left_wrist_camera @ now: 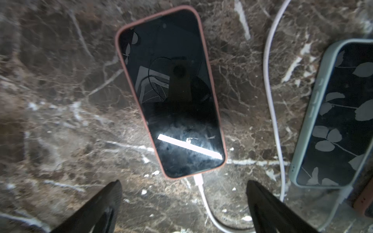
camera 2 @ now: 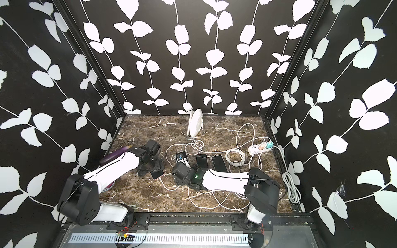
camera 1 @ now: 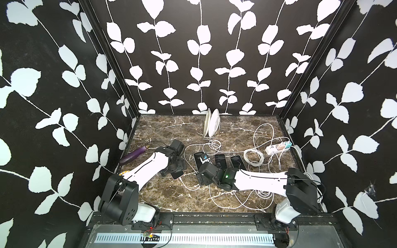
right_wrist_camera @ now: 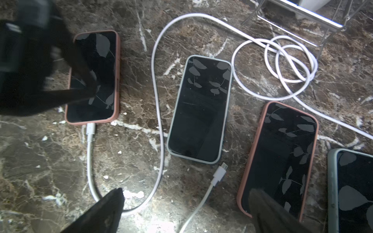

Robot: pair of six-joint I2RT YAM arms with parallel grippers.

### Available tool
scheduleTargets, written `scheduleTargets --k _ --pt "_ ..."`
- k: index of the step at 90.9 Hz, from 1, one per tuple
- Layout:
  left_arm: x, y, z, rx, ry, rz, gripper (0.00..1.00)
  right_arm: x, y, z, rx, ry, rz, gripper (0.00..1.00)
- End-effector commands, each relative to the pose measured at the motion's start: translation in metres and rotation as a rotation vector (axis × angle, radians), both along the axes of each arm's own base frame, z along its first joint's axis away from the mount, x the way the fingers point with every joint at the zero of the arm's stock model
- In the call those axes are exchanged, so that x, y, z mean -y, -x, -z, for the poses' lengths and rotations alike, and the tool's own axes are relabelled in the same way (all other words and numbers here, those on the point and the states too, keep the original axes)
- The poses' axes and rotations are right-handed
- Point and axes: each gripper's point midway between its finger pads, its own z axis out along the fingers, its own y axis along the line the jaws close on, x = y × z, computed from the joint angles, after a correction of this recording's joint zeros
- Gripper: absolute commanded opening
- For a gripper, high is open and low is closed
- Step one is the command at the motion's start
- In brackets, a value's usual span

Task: Unplug the charging cable from the phone
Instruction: Pick up the phone at the center of the board.

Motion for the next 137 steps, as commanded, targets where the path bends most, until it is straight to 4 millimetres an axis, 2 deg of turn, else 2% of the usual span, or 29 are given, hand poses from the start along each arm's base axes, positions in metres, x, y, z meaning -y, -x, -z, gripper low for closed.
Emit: scheduleTargets --k 1,13,40,57,80,99,119,123,137 --pt "-0.001 -0.006 0.004 0.031 0.029 -0.064 0.98 -0.009 0.006 -0.029 0.039 -0.085 -0.011 0.99" --pt "-0.003 -0.015 0.014 0.022 0.03 -0.1 0.98 -0.009 0.011 -0.032 0.036 -0.092 -0.024 0.99" --pt "-0.007 -0.019 0.042 -0.007 0.053 -0.179 0.98 -0.012 0.014 -0.027 0.021 -0.097 -0.038 0.99" --pt "-0.004 -0.027 0.05 0.005 0.082 -0.198 0.98 -0.011 0.017 -0.015 0.004 -0.078 -0.044 0.98" --pt "-0.008 -0.03 0.066 -0.001 0.073 -0.211 0.98 -0.013 0.019 -0.01 -0.014 -0.081 -0.05 0.98" --pt "-0.008 -0.029 0.077 -0.037 0.062 -0.205 0.86 -0.014 0.022 -0.01 -0.019 -0.079 -0.055 0.95" --pt "-0.014 -0.026 0.077 -0.09 -0.002 -0.16 0.67 -0.022 0.026 -0.017 -0.01 -0.1 -0.071 0.94" --pt "-0.014 -0.025 0.077 -0.1 -0.005 -0.151 0.64 -0.024 0.027 -0.008 -0.019 -0.076 -0.075 0.94" --pt "-0.016 -0.022 0.078 -0.114 -0.018 -0.142 0.54 -0.036 0.034 -0.006 -0.026 -0.072 -0.11 0.94"
